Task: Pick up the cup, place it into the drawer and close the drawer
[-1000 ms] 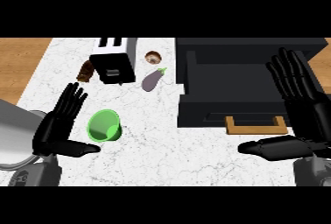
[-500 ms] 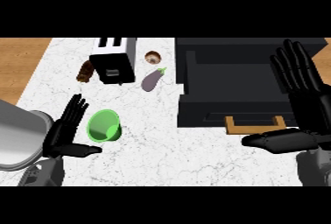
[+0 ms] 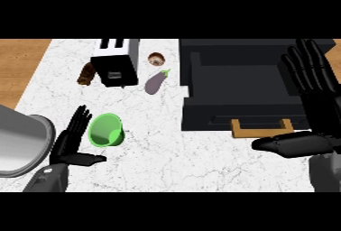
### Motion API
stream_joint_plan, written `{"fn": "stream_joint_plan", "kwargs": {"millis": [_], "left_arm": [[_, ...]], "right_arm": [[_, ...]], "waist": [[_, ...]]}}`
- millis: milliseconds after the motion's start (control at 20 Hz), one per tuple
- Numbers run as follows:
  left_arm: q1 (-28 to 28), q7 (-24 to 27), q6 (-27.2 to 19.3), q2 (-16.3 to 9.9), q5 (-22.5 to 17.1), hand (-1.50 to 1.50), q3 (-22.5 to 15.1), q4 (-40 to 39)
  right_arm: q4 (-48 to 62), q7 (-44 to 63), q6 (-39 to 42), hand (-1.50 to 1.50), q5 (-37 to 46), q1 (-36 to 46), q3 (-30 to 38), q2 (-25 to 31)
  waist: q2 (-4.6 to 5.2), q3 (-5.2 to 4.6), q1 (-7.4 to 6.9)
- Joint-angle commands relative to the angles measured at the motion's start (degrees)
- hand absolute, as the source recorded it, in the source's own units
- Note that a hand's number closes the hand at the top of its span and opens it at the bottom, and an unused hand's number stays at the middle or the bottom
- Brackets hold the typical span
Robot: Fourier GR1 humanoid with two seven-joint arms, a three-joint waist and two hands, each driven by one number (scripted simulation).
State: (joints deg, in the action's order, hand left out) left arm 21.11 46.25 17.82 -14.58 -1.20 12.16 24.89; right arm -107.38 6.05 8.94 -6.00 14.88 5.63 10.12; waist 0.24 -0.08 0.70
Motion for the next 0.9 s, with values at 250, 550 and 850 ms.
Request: {"fn": "stream_joint_plan", "kwargs": {"millis": [250, 550, 850], "left_arm": [[7.4, 9.8, -1.2, 0.2, 1.8, -1.5, 1.9, -14.0], [6.3, 14.3, -0.6, -0.4, 3.4, -1.5, 1.0, -15.1], [9.2, 12.2, 0.7, 0.2, 2.9, -1.5, 1.8, -16.1]], "right_arm": [[-0.8, 1.7, -0.1, -1.5, 0.1, 1.3, 0.0, 0.3], [0.3, 1.1, 0.0, -1.5, -0.4, 2.2, 0.5, 0.2], [3.0, 1.6, 1.0, -1.5, -1.0, 4.7, 1.6, 1.6]], "waist": [[0.28, -0.11, 0.71], [0.44, -0.15, 0.86], [0.58, -0.16, 0.82]]}}
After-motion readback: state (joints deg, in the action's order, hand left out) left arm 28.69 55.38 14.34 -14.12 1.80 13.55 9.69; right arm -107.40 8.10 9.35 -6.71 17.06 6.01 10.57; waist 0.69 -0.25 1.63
